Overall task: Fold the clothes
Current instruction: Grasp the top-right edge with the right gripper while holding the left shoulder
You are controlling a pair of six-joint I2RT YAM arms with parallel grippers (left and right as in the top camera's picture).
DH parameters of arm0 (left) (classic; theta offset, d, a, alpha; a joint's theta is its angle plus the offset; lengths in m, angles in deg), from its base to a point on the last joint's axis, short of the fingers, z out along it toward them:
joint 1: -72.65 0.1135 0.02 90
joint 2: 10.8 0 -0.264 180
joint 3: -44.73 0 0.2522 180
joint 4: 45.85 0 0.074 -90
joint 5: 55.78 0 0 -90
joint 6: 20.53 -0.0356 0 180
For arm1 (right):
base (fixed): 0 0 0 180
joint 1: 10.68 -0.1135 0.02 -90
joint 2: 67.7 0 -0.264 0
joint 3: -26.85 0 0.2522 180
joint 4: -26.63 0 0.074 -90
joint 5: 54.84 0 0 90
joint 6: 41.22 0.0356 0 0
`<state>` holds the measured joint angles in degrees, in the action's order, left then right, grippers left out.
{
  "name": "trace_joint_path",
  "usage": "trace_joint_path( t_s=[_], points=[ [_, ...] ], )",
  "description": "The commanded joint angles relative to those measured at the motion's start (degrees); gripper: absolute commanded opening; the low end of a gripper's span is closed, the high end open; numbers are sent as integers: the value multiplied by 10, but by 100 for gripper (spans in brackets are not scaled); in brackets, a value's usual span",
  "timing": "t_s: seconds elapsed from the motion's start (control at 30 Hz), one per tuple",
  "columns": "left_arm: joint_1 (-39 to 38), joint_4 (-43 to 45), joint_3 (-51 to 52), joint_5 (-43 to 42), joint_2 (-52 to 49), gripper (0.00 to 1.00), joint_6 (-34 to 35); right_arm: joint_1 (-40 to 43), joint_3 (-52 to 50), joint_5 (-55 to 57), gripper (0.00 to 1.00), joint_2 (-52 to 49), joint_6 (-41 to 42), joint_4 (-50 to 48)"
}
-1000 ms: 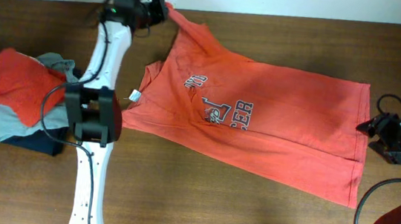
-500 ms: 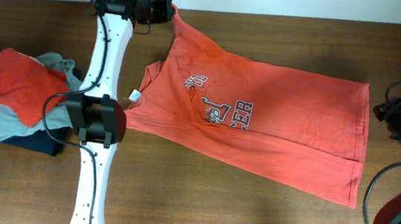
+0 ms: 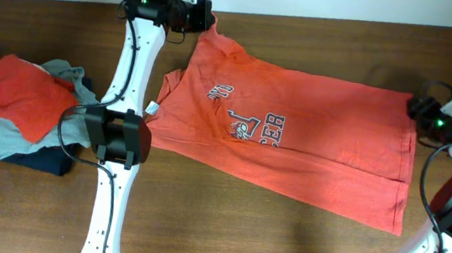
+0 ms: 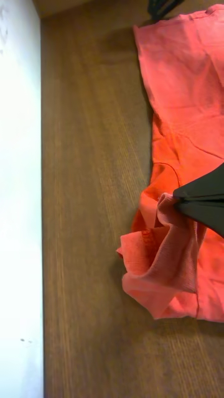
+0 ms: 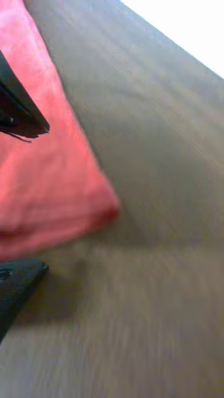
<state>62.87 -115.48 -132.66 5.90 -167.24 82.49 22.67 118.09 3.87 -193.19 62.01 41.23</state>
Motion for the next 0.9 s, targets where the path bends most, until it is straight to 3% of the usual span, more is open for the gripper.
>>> trace_joint_path(
  t_s=[0.0,0.1,0.23,0.3,0.33,0.67,0.87],
  points=[
    [2,-9,-16,-8,-6,0,-10,-26,1,3,55,-23,10,-7],
    [2,-18,-17,-8,-4,0,-10,-29,1,11,48,-23,10,-6],
    [2,-33,-30,-8,-4,0,-24,-22,8,9,31,-23,10,3],
    [2,-44,-42,-8,-4,0,-29,-17,17,-10,19,-22,10,18],
    [2,-49,-50,-8,-4,0,-30,-15,24,-16,4,-21,10,30],
    [4,-124,-156,14,-3,0,-85,10,70,-56,4,59,2,138],
    [5,-203,-162,41,3,0,-119,19,70,-56,4,113,-21,235]
  ],
)
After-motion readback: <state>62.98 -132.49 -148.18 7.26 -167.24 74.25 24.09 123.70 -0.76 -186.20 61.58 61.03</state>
